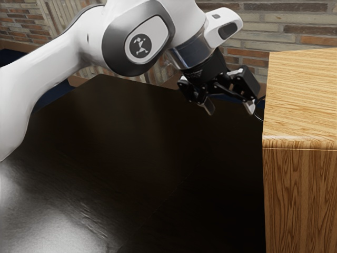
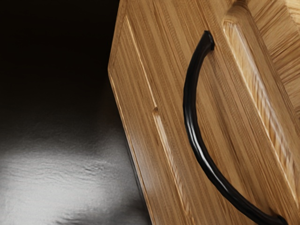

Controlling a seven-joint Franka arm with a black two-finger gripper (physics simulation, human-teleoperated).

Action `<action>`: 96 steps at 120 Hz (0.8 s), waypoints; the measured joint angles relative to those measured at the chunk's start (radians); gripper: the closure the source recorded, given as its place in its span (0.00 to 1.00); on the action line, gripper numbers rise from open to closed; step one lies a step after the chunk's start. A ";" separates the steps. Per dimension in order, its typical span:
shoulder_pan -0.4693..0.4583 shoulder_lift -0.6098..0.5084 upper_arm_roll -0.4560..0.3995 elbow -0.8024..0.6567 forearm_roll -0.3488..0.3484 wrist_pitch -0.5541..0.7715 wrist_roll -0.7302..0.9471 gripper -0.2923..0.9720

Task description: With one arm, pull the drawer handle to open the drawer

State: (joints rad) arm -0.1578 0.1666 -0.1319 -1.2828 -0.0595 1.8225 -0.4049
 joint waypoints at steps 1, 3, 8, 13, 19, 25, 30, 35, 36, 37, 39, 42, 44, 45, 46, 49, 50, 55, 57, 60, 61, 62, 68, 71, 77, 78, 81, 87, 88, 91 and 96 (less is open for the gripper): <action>0.000 0.000 0.000 0.000 0.000 0.001 0.000 0.23; 0.000 0.000 0.000 0.000 0.001 0.003 0.000 0.23; 0.001 0.000 0.001 -0.002 0.003 0.007 -0.001 0.23; 0.002 0.001 0.001 -0.005 0.006 0.011 -0.001 0.23; 0.003 0.001 0.001 -0.006 0.010 0.014 -0.001 0.23; 0.003 0.008 0.001 -0.006 0.014 0.021 -0.001 0.23; 0.003 0.014 0.002 -0.007 0.016 0.029 -0.001 0.23; 0.003 0.016 0.002 -0.007 0.017 0.035 -0.001 0.23; 0.003 0.016 0.002 -0.007 0.018 0.036 -0.001 0.23; 0.003 0.017 0.002 -0.007 0.018 0.037 -0.001 0.23; 0.003 0.017 0.002 -0.008 0.018 0.039 -0.001 0.23; 0.003 0.018 0.002 -0.008 0.019 0.042 -0.001 0.23; 0.003 0.019 0.002 -0.008 0.019 0.044 -0.001 0.23; 0.003 0.019 0.002 -0.008 0.019 0.044 -0.001 0.23; 0.003 0.019 0.002 -0.008 0.019 0.045 -0.001 0.23; 0.003 0.020 0.002 -0.008 0.020 0.047 -0.001 0.23; 0.003 0.020 0.002 -0.009 0.020 0.048 -0.001 0.23; 0.003 0.020 0.002 -0.015 0.020 0.050 -0.001 0.23; 0.003 0.020 0.002 -0.017 0.021 0.051 -0.001 0.23; 0.003 0.020 0.003 -0.018 0.021 0.052 -0.001 0.23; 0.004 0.020 0.003 -0.019 0.021 0.053 -0.001 0.23; 0.004 0.020 0.003 -0.019 0.021 0.053 -0.001 0.23; 0.004 0.020 0.003 -0.021 0.025 0.055 0.000 0.23; 0.005 0.020 0.003 -0.021 0.026 0.056 0.000 0.23; 0.005 0.020 0.003 -0.021 0.029 0.057 0.000 0.23; 0.005 0.020 0.003 -0.021 0.029 0.058 0.000 0.23; 0.005 0.020 0.003 -0.022 0.030 0.058 0.000 0.23; 0.005 0.020 0.003 -0.027 0.032 0.059 0.000 0.23; 0.005 0.020 0.003 -0.027 0.032 0.059 0.000 0.23; 0.005 0.019 0.003 -0.030 0.033 0.060 0.000 0.23; 0.007 0.018 0.003 -0.034 0.033 0.061 0.000 0.23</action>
State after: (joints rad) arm -0.1512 0.1841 -0.1289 -1.3172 -0.0262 1.8831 -0.4047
